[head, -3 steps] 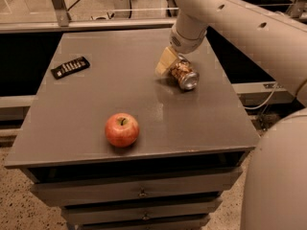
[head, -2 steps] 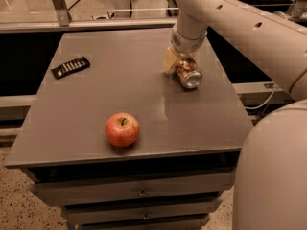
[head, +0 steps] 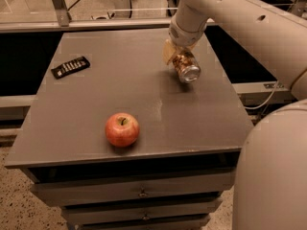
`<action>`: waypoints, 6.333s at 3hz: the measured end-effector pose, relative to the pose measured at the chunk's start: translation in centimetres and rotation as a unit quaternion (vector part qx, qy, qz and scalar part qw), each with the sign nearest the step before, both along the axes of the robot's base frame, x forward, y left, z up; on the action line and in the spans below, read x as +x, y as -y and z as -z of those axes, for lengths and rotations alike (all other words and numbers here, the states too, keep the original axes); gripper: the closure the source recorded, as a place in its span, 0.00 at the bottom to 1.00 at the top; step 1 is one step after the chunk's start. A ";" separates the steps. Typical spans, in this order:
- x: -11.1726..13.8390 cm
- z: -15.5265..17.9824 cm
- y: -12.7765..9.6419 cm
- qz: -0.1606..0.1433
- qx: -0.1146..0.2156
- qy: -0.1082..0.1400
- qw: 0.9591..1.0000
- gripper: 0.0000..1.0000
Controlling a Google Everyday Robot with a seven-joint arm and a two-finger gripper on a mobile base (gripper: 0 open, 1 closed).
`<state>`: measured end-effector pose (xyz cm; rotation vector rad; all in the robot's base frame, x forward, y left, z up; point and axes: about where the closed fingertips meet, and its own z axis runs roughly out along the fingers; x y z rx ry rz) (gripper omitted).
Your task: Place orange can upright
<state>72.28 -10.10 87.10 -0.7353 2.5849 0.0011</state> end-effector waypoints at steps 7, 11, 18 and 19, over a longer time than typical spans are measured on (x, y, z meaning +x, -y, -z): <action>-7.2 -11.0 -6.6 -0.348 0.336 0.216 0.848 1.00; -11.5 -11.5 -2.7 -0.448 0.383 0.432 0.683 1.00; -12.9 -5.9 0.9 -0.425 0.461 0.457 0.631 0.00; -14.1 -9.6 5.5 -0.426 0.397 0.433 0.688 0.00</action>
Offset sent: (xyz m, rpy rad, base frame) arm -0.0480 0.0707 0.0951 0.3693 -0.3747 0.5997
